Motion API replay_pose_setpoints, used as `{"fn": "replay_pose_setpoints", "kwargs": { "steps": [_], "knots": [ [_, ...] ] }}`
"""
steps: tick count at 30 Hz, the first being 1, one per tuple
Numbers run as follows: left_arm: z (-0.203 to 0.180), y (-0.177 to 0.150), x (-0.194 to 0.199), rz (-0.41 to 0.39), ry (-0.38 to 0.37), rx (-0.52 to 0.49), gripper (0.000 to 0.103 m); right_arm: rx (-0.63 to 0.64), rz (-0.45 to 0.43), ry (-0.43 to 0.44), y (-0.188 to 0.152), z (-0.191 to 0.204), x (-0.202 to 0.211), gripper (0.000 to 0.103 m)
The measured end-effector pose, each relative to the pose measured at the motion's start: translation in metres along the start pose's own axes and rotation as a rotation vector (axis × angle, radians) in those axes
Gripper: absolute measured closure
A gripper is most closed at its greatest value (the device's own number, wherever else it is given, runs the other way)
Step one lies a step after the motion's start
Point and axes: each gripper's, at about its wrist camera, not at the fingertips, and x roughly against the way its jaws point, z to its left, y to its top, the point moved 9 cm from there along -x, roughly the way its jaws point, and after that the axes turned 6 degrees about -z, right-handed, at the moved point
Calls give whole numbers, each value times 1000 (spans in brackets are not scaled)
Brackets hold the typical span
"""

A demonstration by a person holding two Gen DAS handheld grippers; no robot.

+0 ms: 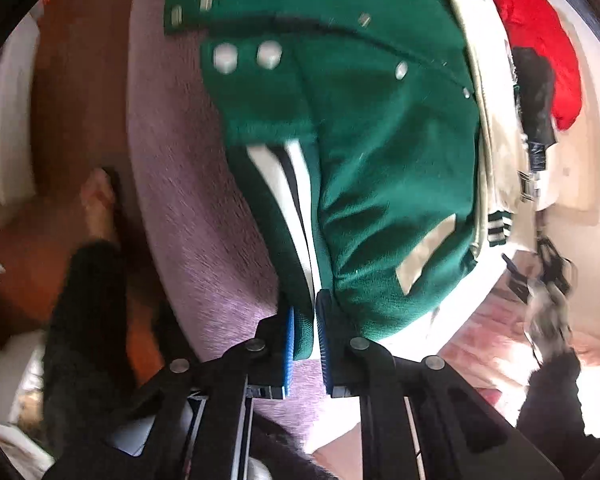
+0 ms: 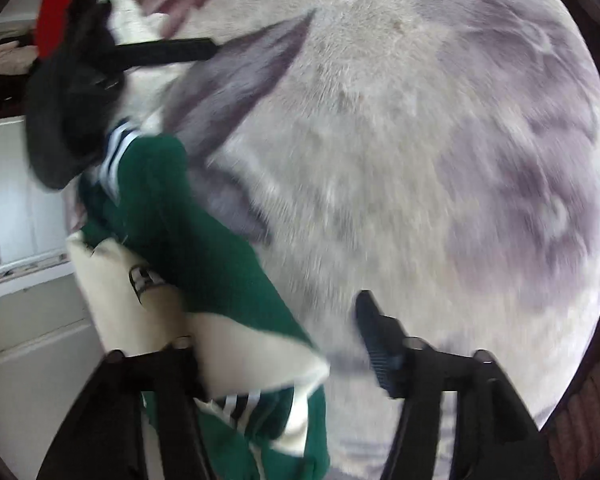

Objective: Fold large clothes

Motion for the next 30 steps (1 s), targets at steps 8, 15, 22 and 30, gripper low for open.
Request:
{"fn": "replay_pose_setpoints", "kwargs": {
  "steps": [8,15,22,30],
  "knots": [
    [-19,22,29,-131,94,-140,11,91,-74,87,-86,18,20,39],
    [-33,38,32,-233,89,-200,11,-295,-357,230,16,-18,57,30],
    [-45,31,-2,-210,253,-356,11,1,-1,31,-81,-24,27,30],
    [-18,10,-10,-105,274,-349,11,-56,134,-92,-166,-70,-60,99]
  ]
}}
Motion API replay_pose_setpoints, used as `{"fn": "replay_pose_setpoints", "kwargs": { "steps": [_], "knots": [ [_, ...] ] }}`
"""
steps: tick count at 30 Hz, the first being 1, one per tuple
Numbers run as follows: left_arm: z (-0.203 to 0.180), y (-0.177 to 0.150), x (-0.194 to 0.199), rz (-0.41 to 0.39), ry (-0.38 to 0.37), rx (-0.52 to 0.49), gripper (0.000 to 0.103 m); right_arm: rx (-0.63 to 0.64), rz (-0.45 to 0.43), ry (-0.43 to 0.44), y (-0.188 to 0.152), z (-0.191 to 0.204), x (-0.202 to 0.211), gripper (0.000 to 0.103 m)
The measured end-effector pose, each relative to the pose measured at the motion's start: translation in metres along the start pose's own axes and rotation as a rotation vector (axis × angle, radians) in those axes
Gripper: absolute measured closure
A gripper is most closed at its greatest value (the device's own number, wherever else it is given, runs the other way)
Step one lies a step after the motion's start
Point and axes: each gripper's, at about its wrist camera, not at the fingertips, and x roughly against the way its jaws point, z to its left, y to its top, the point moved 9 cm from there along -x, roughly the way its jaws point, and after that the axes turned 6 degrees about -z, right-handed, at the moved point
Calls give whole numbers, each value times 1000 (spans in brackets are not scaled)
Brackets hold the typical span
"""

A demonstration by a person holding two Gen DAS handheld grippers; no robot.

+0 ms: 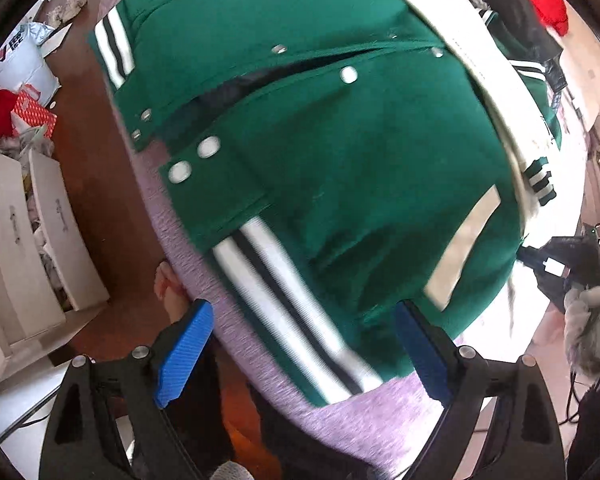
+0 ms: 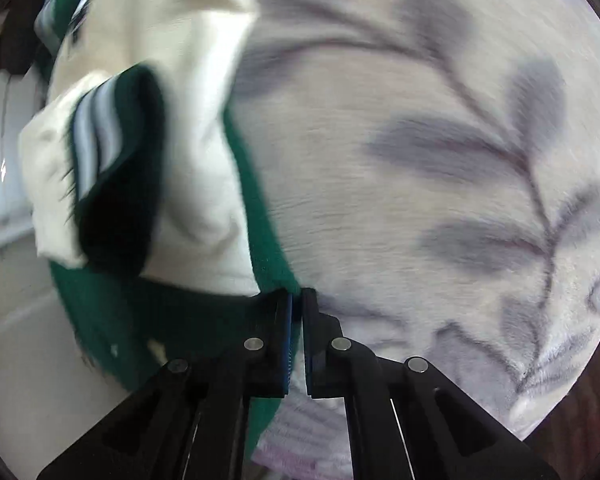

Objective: Fold large clothes

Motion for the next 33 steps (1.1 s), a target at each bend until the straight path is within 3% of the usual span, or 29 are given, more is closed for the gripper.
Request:
{"fn": "replay_pose_setpoints", "kwargs": {
  "steps": [3,6,8,9,13,15,16,18,20,23,28,33],
  "knots": [
    [22,-1,4,22,4,20,11,39,2,26,-4,8,9,99],
    [44,3,-1,47,-10,104,11,45,49,67,-20,14,31,88],
    [55,10,-7,53,-48,197,11,45,41,78,-34,11,46,52],
    [64,18,-14,49,-95,264,11,44,25,78,-37,11,51,47],
    [79,45,-54,81,-213,385,15,-13,37,100,-71,2,44,46],
    [82,61,-67,61,-236,408,55,-51,46,109,-86,11,17,46],
    [83,69,-67,42,-248,416,81,-56,47,104,-95,8,9,46],
    [86,80,-53,-11,-230,403,102,-58,58,100,-113,10,3,46],
    [85,91,-25,-89,-250,366,102,-55,72,112,-132,16,-3,46],
    [84,106,7,-142,-290,324,102,-72,92,132,-163,25,-8,46],
    [78,120,-2,-109,-311,289,102,-102,118,139,-220,30,-28,46],
    [81,126,-12,-54,-362,362,102,-7,105,54,-286,51,-50,46]
  ]
}}
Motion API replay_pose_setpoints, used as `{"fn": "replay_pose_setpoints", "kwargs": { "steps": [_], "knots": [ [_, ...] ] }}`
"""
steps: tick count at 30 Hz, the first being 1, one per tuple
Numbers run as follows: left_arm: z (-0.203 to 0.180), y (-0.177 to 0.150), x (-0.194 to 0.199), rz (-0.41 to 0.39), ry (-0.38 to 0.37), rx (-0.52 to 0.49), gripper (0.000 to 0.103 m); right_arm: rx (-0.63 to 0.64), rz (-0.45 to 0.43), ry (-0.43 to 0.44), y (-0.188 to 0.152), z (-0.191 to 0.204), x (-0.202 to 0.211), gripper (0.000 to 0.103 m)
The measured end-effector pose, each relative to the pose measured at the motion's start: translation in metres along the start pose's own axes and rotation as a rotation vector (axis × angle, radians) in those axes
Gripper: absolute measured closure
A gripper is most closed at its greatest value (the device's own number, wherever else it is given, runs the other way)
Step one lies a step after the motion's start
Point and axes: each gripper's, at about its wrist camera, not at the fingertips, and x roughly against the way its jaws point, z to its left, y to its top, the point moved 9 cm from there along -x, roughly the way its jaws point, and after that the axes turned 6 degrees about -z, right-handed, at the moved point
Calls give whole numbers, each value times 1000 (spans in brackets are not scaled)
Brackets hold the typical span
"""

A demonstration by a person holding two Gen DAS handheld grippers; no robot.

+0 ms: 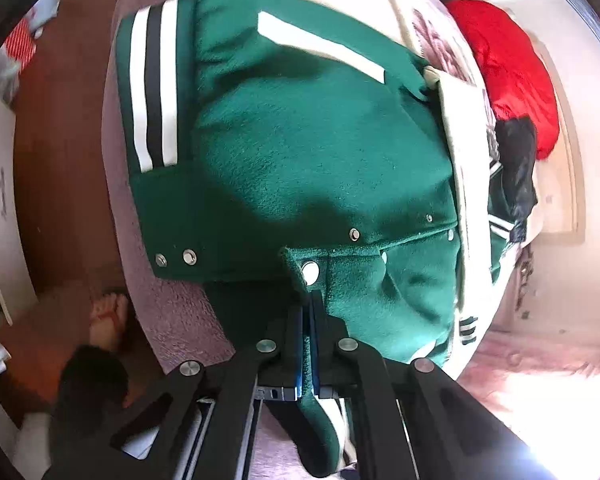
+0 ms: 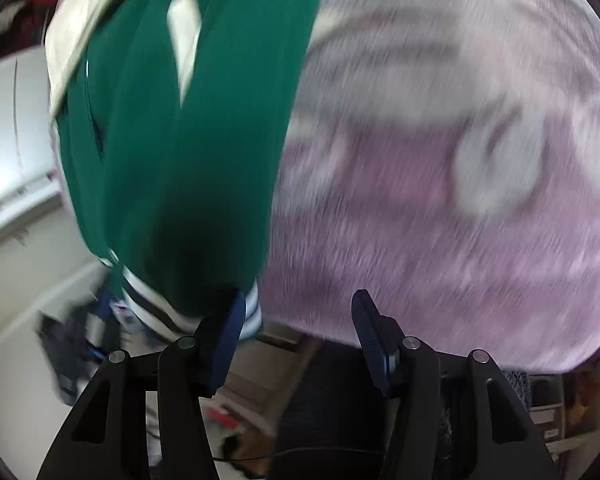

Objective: Fold large clothes

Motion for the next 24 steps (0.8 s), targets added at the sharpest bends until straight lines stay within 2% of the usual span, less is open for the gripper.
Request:
{"fn": "replay_pose_setpoints", "kwargs": {
  "steps": [3,6,7,9,11,13,14,16,18,19,20,22,24],
  "knots": [
    [-5,2,7,23,-16,-8,102,208,-127,-204,-33,19,-8,46],
    [-22,3,13,63,-37,-97,102,542,-358,-511,-63,50,-12,46],
    [-29,3,14,73,-46,-123,102,634,-425,-578,-73,60,-17,46],
    [-41,4,19,98,-68,-188,102,710,-492,-653,-87,72,-32,46],
    [-49,5,22,121,-77,-239,102,719,-543,-681,-94,81,-51,46],
    [-50,5,22,140,-79,-264,102,689,-658,-753,-86,90,-53,46],
    [-49,4,21,144,-72,-273,102,652,-746,-796,-80,93,-48,46],
    [-45,5,19,152,-62,-281,102,567,-870,-814,-68,95,-34,45],
    [-38,4,16,160,-53,-264,102,507,-960,-824,-63,94,-19,47],
    [-36,2,15,166,-52,-256,102,479,-992,-820,-60,95,-7,67],
    [-32,-1,13,178,-51,-243,102,436,-1021,-823,-63,89,5,92],
    [-24,-12,8,210,-42,-246,102,361,-1040,-819,-66,72,28,92],
    [-11,-25,0,231,-4,-273,102,333,-959,-804,-73,48,23,92]
  ]
}}
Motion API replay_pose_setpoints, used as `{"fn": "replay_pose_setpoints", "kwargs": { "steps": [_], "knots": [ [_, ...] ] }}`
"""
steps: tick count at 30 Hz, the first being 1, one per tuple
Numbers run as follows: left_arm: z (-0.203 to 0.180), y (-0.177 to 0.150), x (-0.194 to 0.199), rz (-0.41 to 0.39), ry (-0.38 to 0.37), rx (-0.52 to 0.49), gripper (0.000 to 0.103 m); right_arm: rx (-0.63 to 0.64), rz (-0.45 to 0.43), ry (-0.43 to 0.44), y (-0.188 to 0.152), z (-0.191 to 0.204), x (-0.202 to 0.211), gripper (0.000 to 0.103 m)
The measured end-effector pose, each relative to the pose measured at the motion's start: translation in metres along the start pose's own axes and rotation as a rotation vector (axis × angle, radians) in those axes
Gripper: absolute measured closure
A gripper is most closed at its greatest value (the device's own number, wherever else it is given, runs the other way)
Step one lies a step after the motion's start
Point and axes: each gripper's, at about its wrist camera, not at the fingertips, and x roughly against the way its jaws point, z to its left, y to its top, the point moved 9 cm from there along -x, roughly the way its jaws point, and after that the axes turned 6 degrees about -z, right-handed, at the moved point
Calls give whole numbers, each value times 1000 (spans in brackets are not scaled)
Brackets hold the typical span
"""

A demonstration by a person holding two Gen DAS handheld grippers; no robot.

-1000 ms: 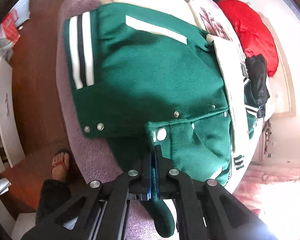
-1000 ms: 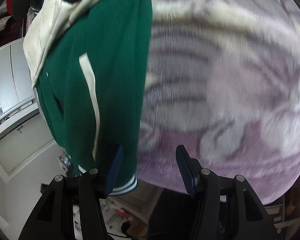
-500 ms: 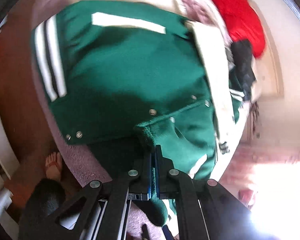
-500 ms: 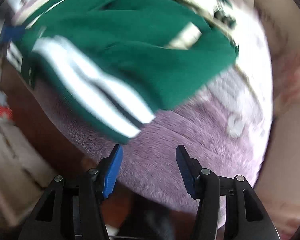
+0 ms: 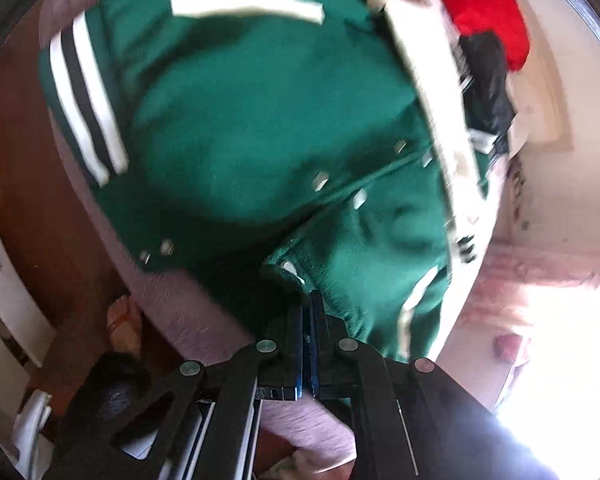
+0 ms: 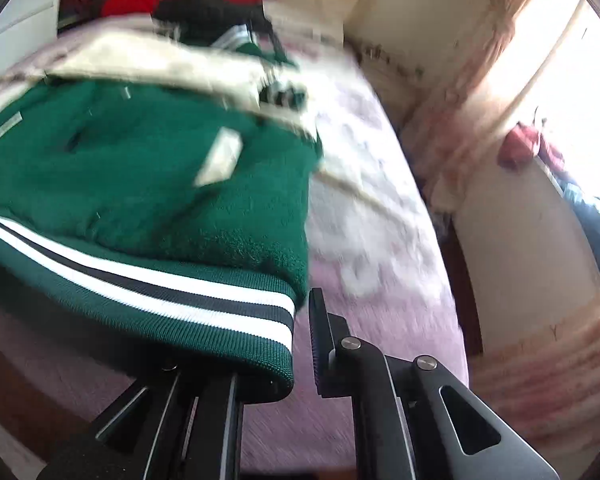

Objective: Fold large clothes

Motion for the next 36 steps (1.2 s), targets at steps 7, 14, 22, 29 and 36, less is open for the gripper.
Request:
{"fn": "replay_pose_setpoints", "kwargs": {
  "steps": [7,14,22,29,36],
  "knots": [
    [60,-29,-21,135,83,130,98,90,228,241,-37,1,-24,66],
    [70,-27,7,117,104,103,12,-23,467,572,-43,-36,-10,39],
    [18,-37,-45,124,-90,144,11,-376,611,586,-58,-78,-4,39],
    [41,-6,-16,-98,8,137,101,-534,622,536,-38,-90,-29,39],
    [36,-21,-15,45,51,89,97,-554,664,566,-18,-87,-50,39]
  ]
}}
